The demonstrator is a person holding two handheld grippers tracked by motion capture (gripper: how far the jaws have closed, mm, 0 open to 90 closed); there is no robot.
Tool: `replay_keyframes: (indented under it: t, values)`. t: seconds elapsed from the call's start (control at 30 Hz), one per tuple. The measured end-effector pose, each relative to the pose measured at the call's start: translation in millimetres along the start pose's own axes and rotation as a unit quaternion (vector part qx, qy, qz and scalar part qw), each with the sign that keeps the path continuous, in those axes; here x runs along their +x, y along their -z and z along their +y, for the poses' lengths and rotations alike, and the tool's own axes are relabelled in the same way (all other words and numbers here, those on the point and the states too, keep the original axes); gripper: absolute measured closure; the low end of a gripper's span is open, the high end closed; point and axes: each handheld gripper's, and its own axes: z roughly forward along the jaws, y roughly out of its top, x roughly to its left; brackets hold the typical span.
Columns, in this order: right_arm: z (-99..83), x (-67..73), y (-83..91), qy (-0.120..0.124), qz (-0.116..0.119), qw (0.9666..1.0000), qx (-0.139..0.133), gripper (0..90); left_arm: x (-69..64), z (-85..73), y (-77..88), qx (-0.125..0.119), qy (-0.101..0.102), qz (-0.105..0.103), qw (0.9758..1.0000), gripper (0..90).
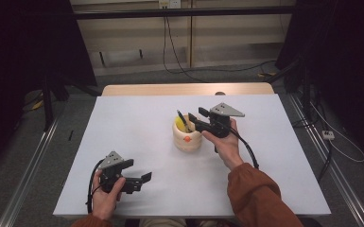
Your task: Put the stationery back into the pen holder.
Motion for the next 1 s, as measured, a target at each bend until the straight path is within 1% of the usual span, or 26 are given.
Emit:
replay_keyframes:
  t: [0.03, 0.1, 0.23, 0.37, 0.47, 0.57, 0.6, 0.67, 0.77, 0.87, 1.0]
  values:
    - [0.4, -0.5, 0.4, 0.001, 0.001, 1.0000, -0.001, 44.0, -0.2, 0.0, -0.1, 0.000, 0.000, 0.000, 1.0000, 6.1]
    - [1.1, -1.0, 1.4, -0.007, 0.000, 1.0000, 0.001, 36.5, -0.3, -0.1, -0.4, 0.000, 0.000, -0.001, 1.0000, 6.1]
    - [1.8, -3.5, 2.4, -0.015, -0.004, 0.9999, 0.003, 28.1, -0.4, 0.0, -0.5, 0.000, 0.000, 0.000, 1.0000, 6.1]
    - [2.7, -3.9, 3.5, -0.021, -0.001, 0.9998, 0.001, 22.3, 0.2, -0.2, 0.2, 0.002, 0.001, 0.002, 1.0000, 6.1]
    - [3.2, -4.2, 4.2, -0.020, -0.001, 0.9998, 0.002, 18.7, 1.2, 0.2, 0.6, 0.003, 0.003, 0.005, 1.0000, 6.1]
    - [3.2, -6.2, 5.3, -0.019, 0.003, 0.9997, 0.011, 16.6, 0.7, 0.7, -0.6, 0.000, 0.002, 0.004, 1.0000, 6.1]
    - [2.9, -6.9, 5.7, -0.021, 0.000, 0.9997, 0.015, 13.7, 0.6, 0.7, -1.1, 0.002, 0.001, 0.004, 1.0000, 6.1]
    - [2.7, -7.5, 6.7, -0.015, -0.003, 0.9996, 0.025, 9.4, -0.3, 0.9, -1.6, 0.005, 0.001, 0.003, 1.0000, 6.2]
    - [2.3, -7.3, 9.2, -0.017, 0.000, 0.9992, 0.036, 6.4, 0.5, 0.7, -1.4, 0.003, 0.002, 0.002, 1.0000, 6.2]
    - [0.0, -7.5, 12.9, -0.019, 0.005, 0.9992, 0.033, 6.0, 1.7, 0.3, -1.3, 0.002, 0.004, 0.003, 1.0000, 6.2]
    - [-4.9, -8.8, 20.8, -0.021, 0.001, 0.9990, 0.040, 6.1, 1.5, 0.9, -1.0, 0.001, 0.003, 0.002, 1.0000, 6.4]
